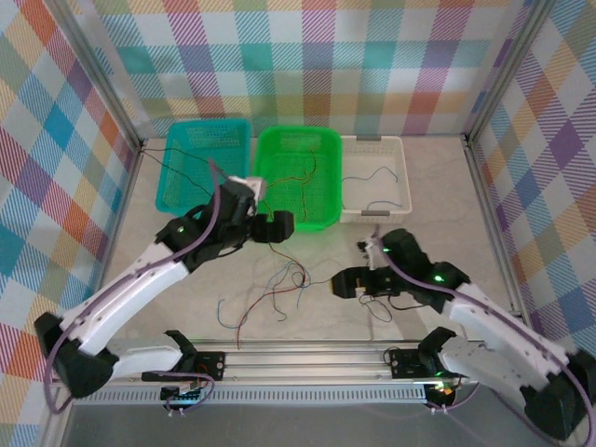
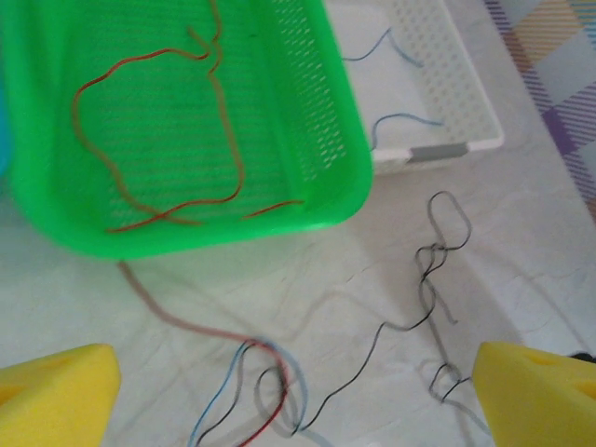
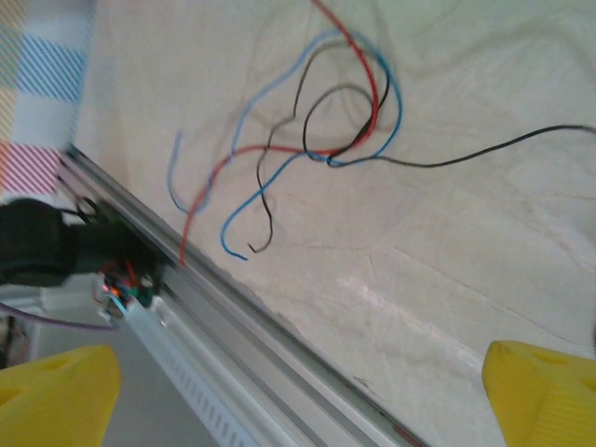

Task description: Untangle the cables

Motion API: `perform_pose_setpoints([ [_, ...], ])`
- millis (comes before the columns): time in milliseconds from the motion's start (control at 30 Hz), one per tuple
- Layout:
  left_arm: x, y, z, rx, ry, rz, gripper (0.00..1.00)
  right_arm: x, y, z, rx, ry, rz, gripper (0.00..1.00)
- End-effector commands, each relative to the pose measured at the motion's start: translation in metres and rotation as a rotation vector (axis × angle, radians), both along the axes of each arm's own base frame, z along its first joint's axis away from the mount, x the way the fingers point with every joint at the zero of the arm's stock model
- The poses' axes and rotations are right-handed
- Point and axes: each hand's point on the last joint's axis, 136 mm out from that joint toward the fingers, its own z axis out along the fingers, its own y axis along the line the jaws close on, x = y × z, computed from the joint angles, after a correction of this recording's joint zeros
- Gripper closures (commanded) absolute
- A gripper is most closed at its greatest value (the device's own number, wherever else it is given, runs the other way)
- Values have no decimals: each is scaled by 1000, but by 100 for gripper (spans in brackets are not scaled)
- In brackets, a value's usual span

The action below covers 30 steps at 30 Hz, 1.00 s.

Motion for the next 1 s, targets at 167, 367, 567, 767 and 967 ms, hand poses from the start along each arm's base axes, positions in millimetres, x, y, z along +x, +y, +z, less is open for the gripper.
perform_pose_setpoints([
  [167,-43,75,-23,77,21,171,1,21,81,-7,-25,-72,104,2],
  [367,-57,101,-34,118,21,217,0,28,116,-30,-38,-14,132,10],
  [567,-60,108,-41,149,28,220,0,31,116,-49,-96,29,114,31],
  [767,-59,103,-49,145,47,211,0,31,112,-53,-130,39,110,69],
  [967,-60,96,-58,117,80,202,0,36,109,-38,-135,-9,105,85],
])
